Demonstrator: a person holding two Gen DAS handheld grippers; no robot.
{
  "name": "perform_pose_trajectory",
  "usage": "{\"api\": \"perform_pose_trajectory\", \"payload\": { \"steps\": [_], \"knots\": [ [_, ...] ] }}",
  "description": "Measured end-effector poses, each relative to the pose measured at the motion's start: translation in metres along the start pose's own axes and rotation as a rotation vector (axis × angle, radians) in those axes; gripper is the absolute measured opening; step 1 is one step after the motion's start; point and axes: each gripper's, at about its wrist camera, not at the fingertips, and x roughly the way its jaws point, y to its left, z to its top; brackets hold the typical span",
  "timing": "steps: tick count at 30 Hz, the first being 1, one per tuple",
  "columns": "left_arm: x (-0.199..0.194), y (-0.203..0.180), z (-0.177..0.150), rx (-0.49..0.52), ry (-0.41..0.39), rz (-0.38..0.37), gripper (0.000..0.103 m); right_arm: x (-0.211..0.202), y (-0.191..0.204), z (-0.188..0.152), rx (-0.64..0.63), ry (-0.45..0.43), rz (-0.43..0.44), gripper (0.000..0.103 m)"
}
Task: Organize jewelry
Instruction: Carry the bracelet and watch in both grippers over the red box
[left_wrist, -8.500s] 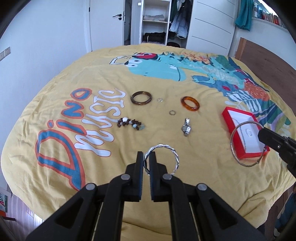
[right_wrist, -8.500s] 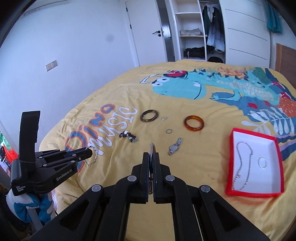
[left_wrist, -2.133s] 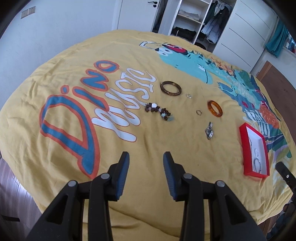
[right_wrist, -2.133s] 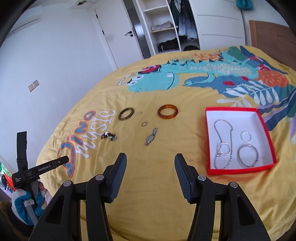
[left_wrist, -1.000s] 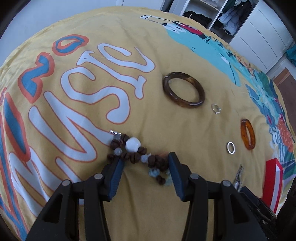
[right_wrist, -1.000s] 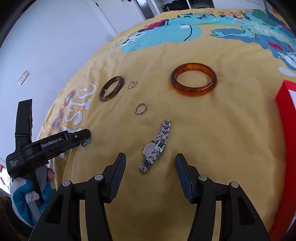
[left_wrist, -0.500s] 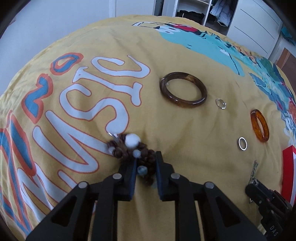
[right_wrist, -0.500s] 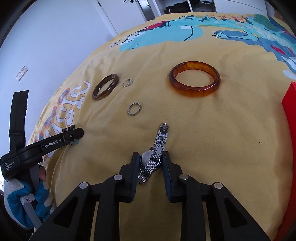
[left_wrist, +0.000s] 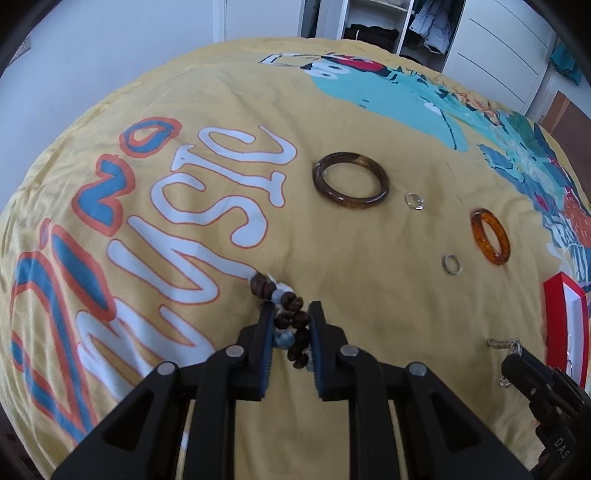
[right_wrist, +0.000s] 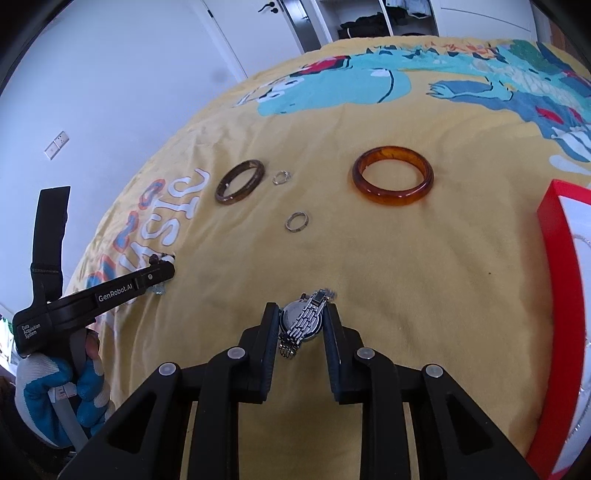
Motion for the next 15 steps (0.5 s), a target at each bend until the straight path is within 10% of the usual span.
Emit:
{"api": "perform_pose_trajectory", "payload": {
  "steps": [15],
  "knots": [
    [-0.114, 0.000, -0.027, 0.022, -0.115, -0.032, 0.017, -0.116, 0.042, -0.015, -0.055, -0.145, 0.003, 0.024]
  ]
}}
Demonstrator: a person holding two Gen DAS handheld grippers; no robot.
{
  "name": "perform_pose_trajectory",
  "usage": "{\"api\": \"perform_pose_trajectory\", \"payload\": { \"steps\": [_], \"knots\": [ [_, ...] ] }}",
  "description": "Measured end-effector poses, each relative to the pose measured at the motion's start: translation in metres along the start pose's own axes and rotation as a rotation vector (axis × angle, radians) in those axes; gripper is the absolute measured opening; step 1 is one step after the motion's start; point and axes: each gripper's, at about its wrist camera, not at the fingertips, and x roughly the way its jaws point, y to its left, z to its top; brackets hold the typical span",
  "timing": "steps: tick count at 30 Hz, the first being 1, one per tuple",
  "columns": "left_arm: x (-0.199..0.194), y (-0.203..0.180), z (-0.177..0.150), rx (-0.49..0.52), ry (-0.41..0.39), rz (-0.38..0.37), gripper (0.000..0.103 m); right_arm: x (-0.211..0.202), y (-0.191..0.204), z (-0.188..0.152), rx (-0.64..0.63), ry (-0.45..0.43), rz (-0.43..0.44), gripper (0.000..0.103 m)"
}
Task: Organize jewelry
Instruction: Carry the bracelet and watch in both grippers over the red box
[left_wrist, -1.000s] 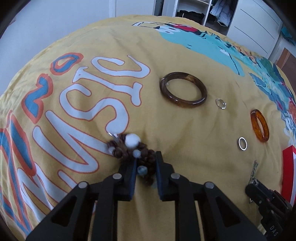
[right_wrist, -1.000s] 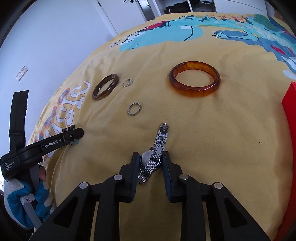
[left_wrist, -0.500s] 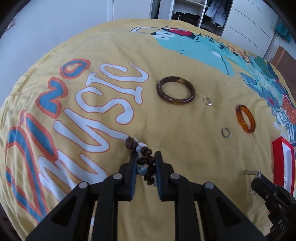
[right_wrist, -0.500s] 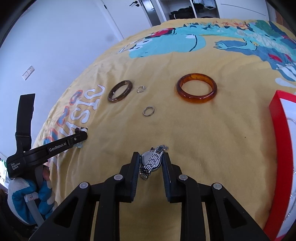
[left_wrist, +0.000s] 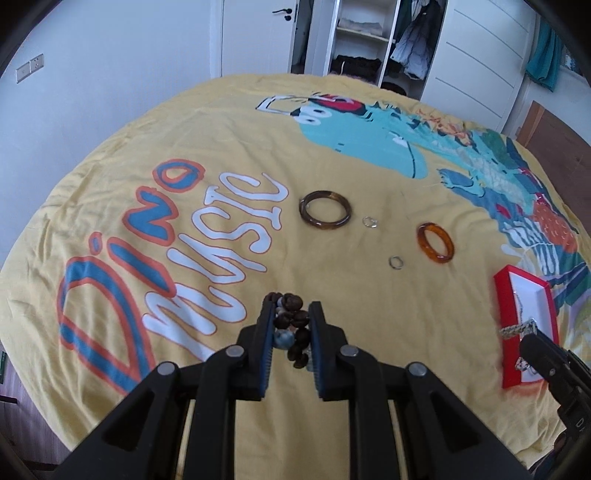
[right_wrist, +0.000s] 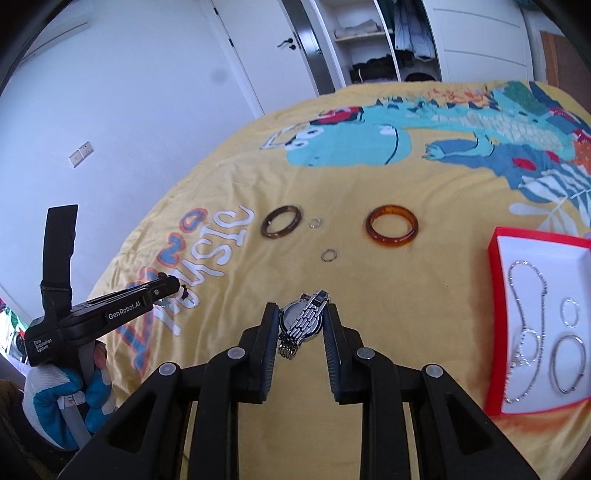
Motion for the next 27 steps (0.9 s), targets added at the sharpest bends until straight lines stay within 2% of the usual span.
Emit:
{"api": "perform_pose_trajectory", "payload": {
  "steps": [7, 15, 27],
  "knots": [
    [-0.047, -0.014, -0.016, 0.033, -0.045, -0.021, 0.017, -0.056, 0.003, -0.011, 0.003, -0.072, -0.007, 0.024],
    [-0.086, -0.048, -0.025, 0.102, -0.077, -0.056, 0.017, -0.111, -0.019, -0.028, 0.034, -0.150, -0.038, 0.024],
    [-0.103, -0.153, -0.037, 0.291, -0.064, -0.166, 0.017, -0.169, -0.090, -0.039, 0.110, -0.216, -0.108, 0.024]
  ]
}}
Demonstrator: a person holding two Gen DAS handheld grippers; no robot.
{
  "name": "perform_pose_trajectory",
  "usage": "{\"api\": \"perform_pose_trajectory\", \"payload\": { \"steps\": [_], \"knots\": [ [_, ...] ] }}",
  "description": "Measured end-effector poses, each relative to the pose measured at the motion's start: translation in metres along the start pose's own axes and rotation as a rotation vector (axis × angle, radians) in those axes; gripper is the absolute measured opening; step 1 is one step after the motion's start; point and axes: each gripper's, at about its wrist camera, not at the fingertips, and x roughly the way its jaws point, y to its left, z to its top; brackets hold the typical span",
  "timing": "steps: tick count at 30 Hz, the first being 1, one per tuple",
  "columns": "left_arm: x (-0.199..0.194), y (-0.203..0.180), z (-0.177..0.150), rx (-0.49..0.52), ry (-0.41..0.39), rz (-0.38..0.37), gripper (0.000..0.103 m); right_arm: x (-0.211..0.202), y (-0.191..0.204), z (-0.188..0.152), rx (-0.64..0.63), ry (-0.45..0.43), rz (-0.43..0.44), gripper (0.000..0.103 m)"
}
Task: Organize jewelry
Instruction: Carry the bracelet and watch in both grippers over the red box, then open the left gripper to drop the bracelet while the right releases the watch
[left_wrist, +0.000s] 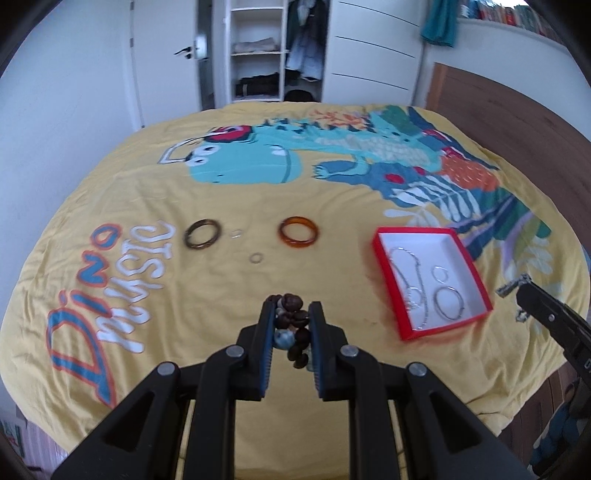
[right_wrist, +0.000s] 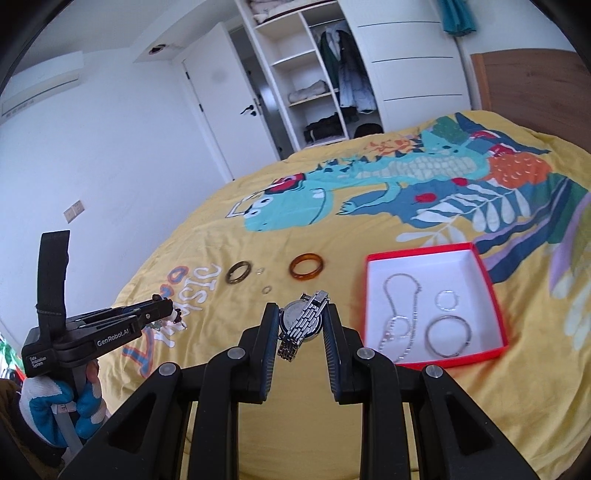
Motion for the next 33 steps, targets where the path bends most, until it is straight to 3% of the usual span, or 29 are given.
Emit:
{"api": "perform_pose_trajectory", "payload": {
  "steps": [8, 14, 24, 33],
  "knots": [
    [0.025, -0.061, 0.020, 0.085, 0.022, -0.088, 0.017, -0.006, -0.054, 0.011, 0.041, 0.001, -0.080, 0.024],
    [0.059, -0.099, 0.034, 0.144, 0.056, -0.142, 0.017, 0.011, -0.092, 0.021, 0.059, 0.033, -0.128, 0.024],
    [0.138, -0.150, 0.055, 0.236, 0.113, -0.196, 0.017, 0.084, -0.143, 0.040, 0.072, 0.110, -0.162, 0.024],
    [0.218, -0.178, 0.061, 0.271, 0.182, -0.191, 0.017, 0.164, -0.179, 0.055, 0.051, 0.191, -0.177, 0.024]
  ]
}}
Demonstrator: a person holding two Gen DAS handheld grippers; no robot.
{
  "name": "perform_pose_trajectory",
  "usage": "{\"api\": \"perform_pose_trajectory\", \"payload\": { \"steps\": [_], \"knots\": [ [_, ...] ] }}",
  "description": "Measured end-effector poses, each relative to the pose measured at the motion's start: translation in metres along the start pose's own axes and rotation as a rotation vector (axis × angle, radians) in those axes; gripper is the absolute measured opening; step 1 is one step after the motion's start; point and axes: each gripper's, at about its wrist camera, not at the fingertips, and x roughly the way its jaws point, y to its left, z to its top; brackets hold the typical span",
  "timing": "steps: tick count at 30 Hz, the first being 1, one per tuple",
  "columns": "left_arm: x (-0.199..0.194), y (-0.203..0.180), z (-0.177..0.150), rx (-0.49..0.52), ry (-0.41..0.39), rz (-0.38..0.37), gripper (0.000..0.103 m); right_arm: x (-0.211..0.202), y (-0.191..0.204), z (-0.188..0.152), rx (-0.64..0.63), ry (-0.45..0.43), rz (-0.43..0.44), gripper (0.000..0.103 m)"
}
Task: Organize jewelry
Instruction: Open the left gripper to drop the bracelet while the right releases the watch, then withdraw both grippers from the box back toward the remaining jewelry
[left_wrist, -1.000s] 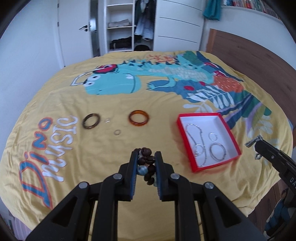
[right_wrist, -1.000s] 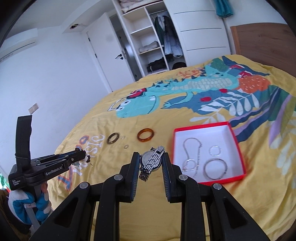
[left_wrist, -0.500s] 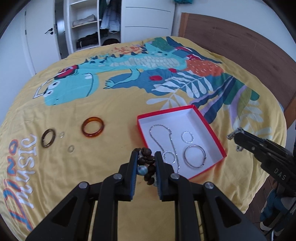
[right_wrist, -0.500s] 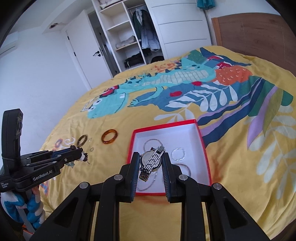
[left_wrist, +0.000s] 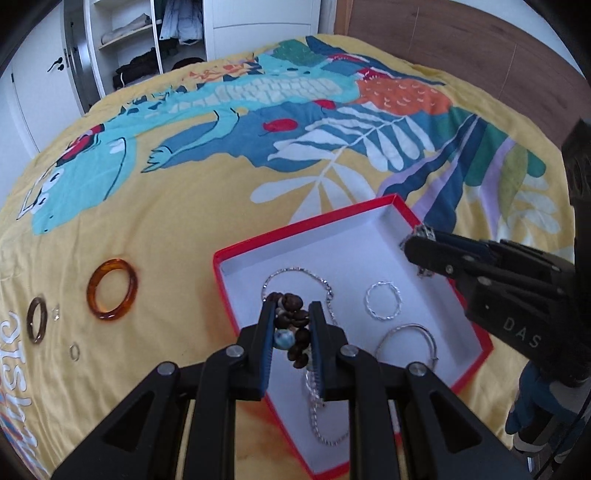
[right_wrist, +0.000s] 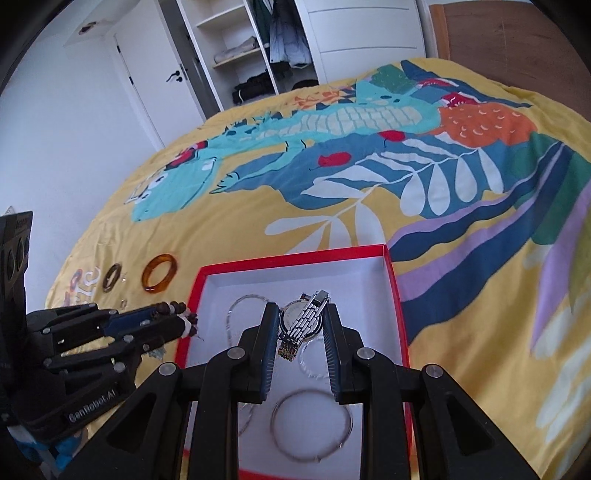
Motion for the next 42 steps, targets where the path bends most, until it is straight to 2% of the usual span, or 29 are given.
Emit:
{"api": "perform_pose_trajectory", "payload": {
  "steps": [10, 16, 20, 25, 33, 36, 42],
  "knots": [
    [0.052, 0.003, -0.005, -0.021, 0.063, 0.005, 0.017, 0.060, -0.016, 0.009, -0.002, 0.097, -0.046, 0.024],
    [0.062, 0.005, -0.011, -0.015, 0.073, 0.025, 0.017, 0.072, -0.015, 0.006, -0.025, 0.131, -0.067, 0.024],
    [0.064, 0.005, -0.011, -0.027, 0.079, 0.007, 0.017, 0.076, -0.013, 0.004, -0.066, 0.158, -0.105, 0.025],
    [0.062, 0.003, -0.012, -0.024, 0.088, -0.009, 0.018, 0.074, -0.013, 0.001, -0.066, 0.159, -0.105, 0.025],
    [0.040, 0.002, -0.012, -0.021, 0.080, -0.028, 0.018, 0.042, -0.008, 0.000, -0.058, 0.113, -0.107, 0.030],
    [0.018, -0.001, -0.010, -0.009, 0.055, -0.045, 0.018, 0.016, 0.001, 0.000, -0.068, 0.077, -0.107, 0.037],
    [-0.046, -0.001, -0.019, -0.020, -0.019, -0.073, 0.018, -0.043, 0.017, -0.006, -0.046, 0.008, -0.095, 0.039]
  ]
}}
